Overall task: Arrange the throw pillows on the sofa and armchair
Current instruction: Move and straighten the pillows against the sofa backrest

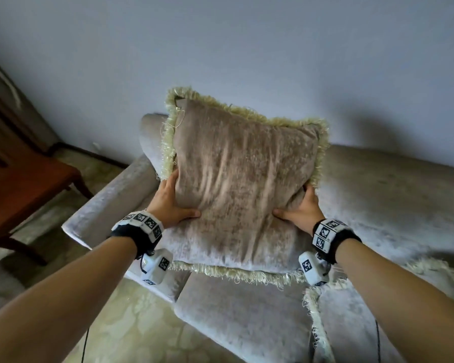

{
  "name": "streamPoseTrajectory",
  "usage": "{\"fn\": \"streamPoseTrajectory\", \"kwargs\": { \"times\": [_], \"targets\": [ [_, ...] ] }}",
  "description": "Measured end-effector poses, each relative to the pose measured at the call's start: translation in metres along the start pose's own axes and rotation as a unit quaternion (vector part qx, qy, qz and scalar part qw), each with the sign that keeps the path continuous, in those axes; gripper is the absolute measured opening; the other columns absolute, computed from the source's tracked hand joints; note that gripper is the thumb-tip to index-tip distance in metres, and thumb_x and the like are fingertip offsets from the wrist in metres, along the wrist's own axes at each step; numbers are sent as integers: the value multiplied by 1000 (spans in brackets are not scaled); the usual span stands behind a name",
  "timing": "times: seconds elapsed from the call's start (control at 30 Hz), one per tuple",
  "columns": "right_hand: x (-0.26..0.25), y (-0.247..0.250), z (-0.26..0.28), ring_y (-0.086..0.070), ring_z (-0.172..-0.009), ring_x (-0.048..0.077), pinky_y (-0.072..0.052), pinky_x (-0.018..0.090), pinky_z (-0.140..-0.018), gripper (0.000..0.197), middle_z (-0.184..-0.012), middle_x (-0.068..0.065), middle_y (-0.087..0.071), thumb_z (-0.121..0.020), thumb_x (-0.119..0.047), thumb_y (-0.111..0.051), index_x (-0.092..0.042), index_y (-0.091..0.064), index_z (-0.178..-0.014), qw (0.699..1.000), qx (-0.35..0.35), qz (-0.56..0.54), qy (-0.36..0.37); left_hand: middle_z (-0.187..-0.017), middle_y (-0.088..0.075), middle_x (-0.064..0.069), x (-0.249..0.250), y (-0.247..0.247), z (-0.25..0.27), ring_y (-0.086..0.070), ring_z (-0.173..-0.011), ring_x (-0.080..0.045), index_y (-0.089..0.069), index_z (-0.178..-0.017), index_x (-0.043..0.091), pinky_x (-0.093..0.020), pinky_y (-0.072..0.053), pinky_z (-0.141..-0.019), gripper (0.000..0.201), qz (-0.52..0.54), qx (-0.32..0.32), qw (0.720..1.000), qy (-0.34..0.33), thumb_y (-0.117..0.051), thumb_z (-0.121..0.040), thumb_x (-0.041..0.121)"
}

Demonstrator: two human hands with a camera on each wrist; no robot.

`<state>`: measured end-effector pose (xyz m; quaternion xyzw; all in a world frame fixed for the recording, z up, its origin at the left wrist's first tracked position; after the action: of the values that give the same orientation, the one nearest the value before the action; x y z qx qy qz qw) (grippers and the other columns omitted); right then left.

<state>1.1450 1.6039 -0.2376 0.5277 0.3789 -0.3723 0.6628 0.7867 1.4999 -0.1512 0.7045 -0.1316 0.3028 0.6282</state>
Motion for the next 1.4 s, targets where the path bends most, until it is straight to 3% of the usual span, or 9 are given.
{"fn": "streamPoseTrajectory", "kwargs": {
  "times": [0.33, 0.5, 0.77, 0.93, 1.1, 1.4],
  "targets": [
    [-105, -175, -101, -32, -138, 31, -29, 44, -116, 130, -149, 10, -30, -53, -41, -95, -23, -13, -152, 991, -104, 69, 42, -142, -35, -4, -159, 82, -32, -36, -134, -26, -14, -152, 34, -46, -33, -112, 130, 34, 69, 990, 121, -92, -49, 53],
    [-152, -285, -122, -37, -136, 31, -32, 43, -114, 130, -149, 10, -32, -52, -42, -95, -19, -14, -152, 975, -189, 100, 56, -137, -35, -4, -245, 133, -23, -35, -133, -29, -14, -151, 34, -51, -33, -111, 129, 11, 100, 975, 197, -91, -50, 54],
    [-208, -451, -108, -39, -133, 31, -35, 49, -112, 129, -144, 11, -36, -49, -42, -96, -16, -19, -150, 956, -235, 146, 102, -134, -38, -3, -385, 191, 15, -38, -131, -29, -17, -151, 32, -49, -35, -110, 126, 11, 122, 957, 264, -90, -51, 55],
    [-230, -540, -83, -42, -130, 30, -38, 49, -110, 135, -141, 10, -34, -46, -50, -94, -26, -14, -151, 949, -253, 166, 84, -135, -38, -2, -471, 233, 28, -40, -129, -28, -16, -151, 34, -52, -37, -109, 129, 28, 100, 957, 271, -89, -47, 59],
    [-246, -592, -74, -44, -130, 30, -41, 48, -108, 146, -146, 7, -30, -32, -70, -87, -35, -9, -151, 951, -241, 189, 46, -136, -37, -3, -529, 272, 7, -41, -129, -29, -15, -151, 34, -52, -39, -107, 130, 18, 69, 964, 257, -88, -47, 62],
    [-244, -616, -132, -41, -134, 30, -39, 47, -110, 150, -148, 9, -27, -32, -70, -87, -31, -7, -152, 960, -203, 190, -13, -135, -38, -5, -565, 272, -92, -39, -130, -29, -18, -151, 30, -50, -35, -111, 127, 22, 26, 976, 216, -91, -50, 52]
  ]
}}
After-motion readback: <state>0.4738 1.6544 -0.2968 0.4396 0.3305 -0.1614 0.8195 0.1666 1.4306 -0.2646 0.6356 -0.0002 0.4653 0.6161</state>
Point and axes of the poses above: each hand's wrist, its own z-axis away from the middle knuckle, its own y-axis out of the back of the hand, x = y × z, the point moved 6 cm from there along -z, towards the middle knuckle
